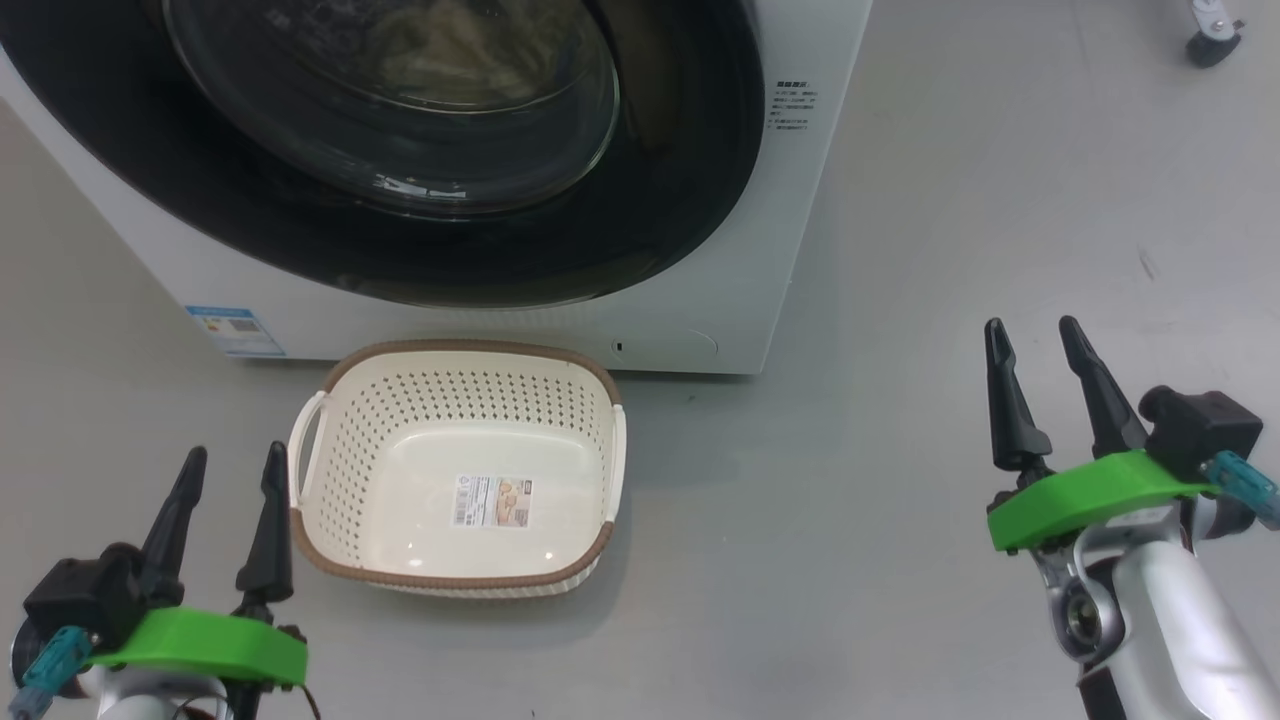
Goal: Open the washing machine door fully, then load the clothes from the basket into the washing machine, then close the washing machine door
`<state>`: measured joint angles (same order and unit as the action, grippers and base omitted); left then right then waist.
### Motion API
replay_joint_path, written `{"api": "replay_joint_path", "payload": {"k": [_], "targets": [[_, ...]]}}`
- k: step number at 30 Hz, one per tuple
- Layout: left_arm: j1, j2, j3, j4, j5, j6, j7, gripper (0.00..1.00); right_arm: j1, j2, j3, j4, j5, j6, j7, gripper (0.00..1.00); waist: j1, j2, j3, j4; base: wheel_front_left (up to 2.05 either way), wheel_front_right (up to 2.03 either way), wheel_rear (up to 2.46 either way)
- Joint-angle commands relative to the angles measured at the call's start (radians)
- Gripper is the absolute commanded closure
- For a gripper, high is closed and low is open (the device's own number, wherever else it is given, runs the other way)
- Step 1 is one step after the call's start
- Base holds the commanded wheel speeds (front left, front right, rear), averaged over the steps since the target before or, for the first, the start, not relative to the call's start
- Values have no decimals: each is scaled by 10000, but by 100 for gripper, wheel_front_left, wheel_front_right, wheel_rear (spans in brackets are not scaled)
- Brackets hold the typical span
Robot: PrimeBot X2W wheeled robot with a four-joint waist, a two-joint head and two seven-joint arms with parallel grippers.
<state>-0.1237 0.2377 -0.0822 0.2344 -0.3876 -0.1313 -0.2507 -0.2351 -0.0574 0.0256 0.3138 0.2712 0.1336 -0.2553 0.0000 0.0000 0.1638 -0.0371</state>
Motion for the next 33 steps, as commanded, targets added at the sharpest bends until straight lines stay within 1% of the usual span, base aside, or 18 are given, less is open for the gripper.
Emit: {"api": "replay_joint_path", "payload": {"k": [1, 6, 16, 32, 33], "targets": [[-168, 351, 462, -227, 39, 6, -111, 0, -62, -61, 142, -351, -77, -29, -65, 0, 0, 0, -49, -68, 0, 0, 0], [3, 390, 566, -120, 53, 6, -111, 0, 231, -117, 163, -367, -40, -29, -65, 0, 0, 0, -235, -288, 0, 0, 0], [147, 406, 798, -92, 123, 6, -111, 0, 564, -162, 56, -467, -27, -29, -65, 0, 0, 0, -331, -520, 0, 0, 0], [234, 293, 1085, -64, 526, 6, -111, 0, 623, -151, 37, -519, -67, -29, -65, 0, 0, 0, -342, -658, 0, 0, 0], [472, 15, 621, 262, 464, 0, 6, 100, 696, -19, -143, -135, 6, 2, 1, 100, 0, 0, -342, -658, 0, 0, 0]]}}
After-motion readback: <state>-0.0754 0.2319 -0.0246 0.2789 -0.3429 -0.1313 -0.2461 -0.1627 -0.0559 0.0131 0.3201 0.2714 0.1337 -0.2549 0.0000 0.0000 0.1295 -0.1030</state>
